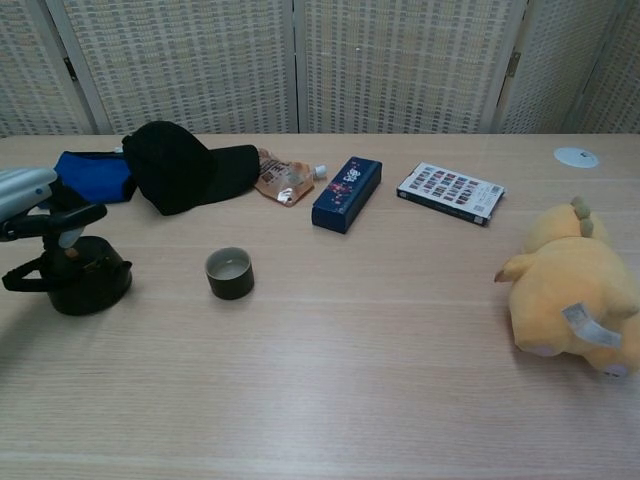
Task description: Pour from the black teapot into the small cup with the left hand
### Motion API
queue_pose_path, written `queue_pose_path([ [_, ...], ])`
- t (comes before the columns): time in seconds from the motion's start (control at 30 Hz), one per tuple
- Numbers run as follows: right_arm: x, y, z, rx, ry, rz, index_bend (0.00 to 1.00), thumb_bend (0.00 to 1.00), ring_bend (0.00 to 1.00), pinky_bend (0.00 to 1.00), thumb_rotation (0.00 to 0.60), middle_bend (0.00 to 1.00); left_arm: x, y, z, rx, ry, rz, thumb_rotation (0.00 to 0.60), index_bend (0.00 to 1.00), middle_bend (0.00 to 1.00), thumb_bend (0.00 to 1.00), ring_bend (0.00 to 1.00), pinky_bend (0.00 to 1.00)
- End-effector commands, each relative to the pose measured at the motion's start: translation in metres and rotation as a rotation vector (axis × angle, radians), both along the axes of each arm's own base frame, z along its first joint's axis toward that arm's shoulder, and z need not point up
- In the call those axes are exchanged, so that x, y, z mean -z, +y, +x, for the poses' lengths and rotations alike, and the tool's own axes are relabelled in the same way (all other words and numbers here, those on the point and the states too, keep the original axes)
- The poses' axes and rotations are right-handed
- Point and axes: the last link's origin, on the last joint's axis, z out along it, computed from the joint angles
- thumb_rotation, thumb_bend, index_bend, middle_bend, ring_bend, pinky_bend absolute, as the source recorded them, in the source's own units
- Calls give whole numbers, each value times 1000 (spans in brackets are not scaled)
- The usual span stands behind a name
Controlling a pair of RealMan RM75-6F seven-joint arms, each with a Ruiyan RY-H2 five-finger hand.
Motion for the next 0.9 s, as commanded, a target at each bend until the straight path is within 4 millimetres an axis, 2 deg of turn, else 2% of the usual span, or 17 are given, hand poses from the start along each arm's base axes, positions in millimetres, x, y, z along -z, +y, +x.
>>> queue_pose_path([
  [0.03, 0, 0, 0, 0, 0, 1, 0, 289, 0, 11, 600, 41, -2, -1, 1, -2, -10, 5, 13, 655, 632, 176, 542, 212],
  [0.13, 0, -1, 0, -2, -1, 1, 0, 289, 0, 11, 600, 42, -6, -2, 1, -9, -29, 12, 9, 567, 507, 175, 419, 201],
  [0.2, 0, -1, 0, -3, -1, 1, 0, 289, 0, 10, 600, 41, -11, -3, 2, -14, -51, 30, 12, 499, 417, 175, 336, 157],
  [0.27, 0, -1, 0, -2, -1, 1, 0, 289, 0, 10, 600, 41, -17, -4, 4, -20, -78, 54, 10, 455, 369, 175, 293, 123],
  [0.47, 3, -2, -4, 14, 11, 58, 0, 289, 0, 11, 600, 42, -44, -15, 0, -76, -142, 154, 36, 406, 335, 175, 274, 112],
  [0.53, 4, -3, -4, 15, 6, 80, 0, 289, 0, 11, 600, 42, -51, -22, -3, -98, -143, 175, 64, 386, 325, 175, 274, 112],
  [0.7, 9, -6, -4, -1, -11, 120, 0, 289, 0, 10, 600, 41, -65, -48, -11, -173, -117, 201, 250, 307, 258, 175, 235, 112],
  [0.8, 15, -7, -3, -14, -14, 149, 0, 289, 0, 11, 600, 41, -72, -63, -13, -211, -97, 214, 341, 276, 238, 175, 222, 110],
  [0.9, 21, -7, -1, -34, -17, 166, 0, 289, 0, 11, 600, 41, -78, -76, -12, -236, -88, 232, 363, 262, 231, 175, 218, 110],
])
